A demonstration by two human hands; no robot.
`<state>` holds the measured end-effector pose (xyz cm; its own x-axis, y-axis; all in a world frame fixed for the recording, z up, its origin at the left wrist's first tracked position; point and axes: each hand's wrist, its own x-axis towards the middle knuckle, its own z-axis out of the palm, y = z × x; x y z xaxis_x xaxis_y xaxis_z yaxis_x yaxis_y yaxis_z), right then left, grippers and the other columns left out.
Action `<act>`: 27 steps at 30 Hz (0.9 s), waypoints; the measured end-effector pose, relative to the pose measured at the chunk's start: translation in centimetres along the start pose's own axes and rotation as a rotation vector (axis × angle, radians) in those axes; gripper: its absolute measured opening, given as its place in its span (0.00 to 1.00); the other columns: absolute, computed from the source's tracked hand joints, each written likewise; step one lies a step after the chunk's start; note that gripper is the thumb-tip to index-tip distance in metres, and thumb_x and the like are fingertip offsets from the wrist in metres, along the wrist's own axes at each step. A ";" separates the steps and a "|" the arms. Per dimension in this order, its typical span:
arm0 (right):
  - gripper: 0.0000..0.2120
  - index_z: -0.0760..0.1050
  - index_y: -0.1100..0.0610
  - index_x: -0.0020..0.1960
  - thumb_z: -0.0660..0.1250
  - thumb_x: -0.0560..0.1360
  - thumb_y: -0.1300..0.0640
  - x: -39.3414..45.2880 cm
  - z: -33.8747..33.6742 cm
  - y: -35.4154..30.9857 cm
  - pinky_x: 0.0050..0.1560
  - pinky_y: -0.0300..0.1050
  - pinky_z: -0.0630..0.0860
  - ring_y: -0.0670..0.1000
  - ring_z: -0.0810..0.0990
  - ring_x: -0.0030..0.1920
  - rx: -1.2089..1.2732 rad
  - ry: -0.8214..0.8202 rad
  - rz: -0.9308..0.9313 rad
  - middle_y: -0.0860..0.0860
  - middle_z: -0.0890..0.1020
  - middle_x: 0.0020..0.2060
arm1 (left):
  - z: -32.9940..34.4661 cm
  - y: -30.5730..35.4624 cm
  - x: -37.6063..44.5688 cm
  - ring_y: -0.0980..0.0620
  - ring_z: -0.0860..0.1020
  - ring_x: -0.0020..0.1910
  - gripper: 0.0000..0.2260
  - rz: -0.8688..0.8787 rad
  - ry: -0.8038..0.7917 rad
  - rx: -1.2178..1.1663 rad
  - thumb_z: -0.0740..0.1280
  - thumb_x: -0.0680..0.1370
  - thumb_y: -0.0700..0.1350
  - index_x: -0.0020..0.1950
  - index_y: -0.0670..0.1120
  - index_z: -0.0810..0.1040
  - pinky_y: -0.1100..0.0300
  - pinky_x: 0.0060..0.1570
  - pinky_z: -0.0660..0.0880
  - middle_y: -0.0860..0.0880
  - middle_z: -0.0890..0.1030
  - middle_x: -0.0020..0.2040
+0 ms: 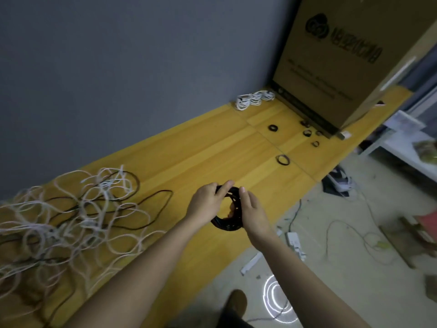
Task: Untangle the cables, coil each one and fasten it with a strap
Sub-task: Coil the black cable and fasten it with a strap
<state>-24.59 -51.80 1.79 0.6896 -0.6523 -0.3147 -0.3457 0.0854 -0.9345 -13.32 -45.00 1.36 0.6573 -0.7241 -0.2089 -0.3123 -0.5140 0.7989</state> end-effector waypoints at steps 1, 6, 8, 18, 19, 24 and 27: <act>0.18 0.73 0.56 0.48 0.51 0.83 0.46 1.1 -2.6 0.1 0.35 0.39 0.73 0.47 0.76 0.32 -0.051 0.036 -0.036 0.51 0.76 0.36 | 1.8 1.4 1.2 0.48 0.67 0.27 0.23 -0.009 -0.048 -0.077 0.57 0.79 0.62 0.36 0.44 0.68 0.53 0.32 0.65 0.46 0.68 0.29; 0.15 0.70 0.53 0.40 0.52 0.83 0.52 6.4 -13.0 -0.2 0.27 0.36 0.67 0.47 0.70 0.24 -0.264 0.072 -0.225 0.50 0.72 0.26 | 7.1 7.5 5.5 0.52 0.80 0.38 0.14 -0.021 -0.352 -0.215 0.61 0.79 0.58 0.49 0.47 0.74 0.56 0.46 0.75 0.50 0.80 0.36; 0.14 0.69 0.50 0.41 0.52 0.83 0.53 8.9 -15.7 -0.5 0.27 0.36 0.65 0.45 0.70 0.22 -0.352 0.042 -0.284 0.48 0.71 0.25 | 8.0 9.0 7.8 0.50 0.82 0.43 0.11 -0.052 -0.445 -0.304 0.65 0.79 0.53 0.46 0.46 0.76 0.56 0.50 0.77 0.49 0.82 0.38; 0.15 0.70 0.54 0.47 0.50 0.83 0.48 24.3 -24.8 -1.7 0.30 0.51 0.73 0.50 0.74 0.26 -0.435 -0.115 -0.322 0.53 0.75 0.28 | 14.3 14.2 22.8 0.53 0.71 0.31 0.13 -0.221 -0.383 -0.691 0.58 0.83 0.48 0.44 0.42 0.73 0.58 0.42 0.69 0.52 0.71 0.29; 0.14 0.70 0.52 0.47 0.50 0.83 0.48 26.0 -25.6 -1.9 0.31 0.49 0.73 0.50 0.74 0.27 -0.401 -0.143 -0.299 0.52 0.75 0.29 | 14.9 14.7 24.6 0.54 0.70 0.30 0.13 -0.214 -0.346 -0.625 0.57 0.83 0.49 0.43 0.43 0.72 0.58 0.43 0.68 0.53 0.70 0.29; 0.14 0.68 0.55 0.64 0.50 0.83 0.51 33.2 -30.3 -3.3 0.40 0.41 0.77 0.49 0.79 0.37 -0.177 -0.272 -0.182 0.54 0.77 0.39 | 17.2 17.8 33.1 0.51 0.73 0.34 0.12 -0.158 -0.199 -0.321 0.57 0.82 0.54 0.46 0.47 0.72 0.55 0.43 0.69 0.50 0.71 0.35; 0.12 0.66 0.50 0.66 0.52 0.83 0.54 36.1 -32.2 -3.3 0.42 0.38 0.76 0.46 0.78 0.39 -0.146 -0.322 -0.183 0.53 0.77 0.46 | 18.3 19.1 36.4 0.49 0.78 0.38 0.14 -0.178 -0.186 -0.266 0.56 0.82 0.54 0.56 0.45 0.72 0.53 0.44 0.74 0.48 0.76 0.41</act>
<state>-19.05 -99.89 -1.09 0.9043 -0.3756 -0.2030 -0.2695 -0.1332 -0.9537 -7.96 -89.56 -1.32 0.5421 -0.7177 -0.4371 0.0011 -0.5195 0.8545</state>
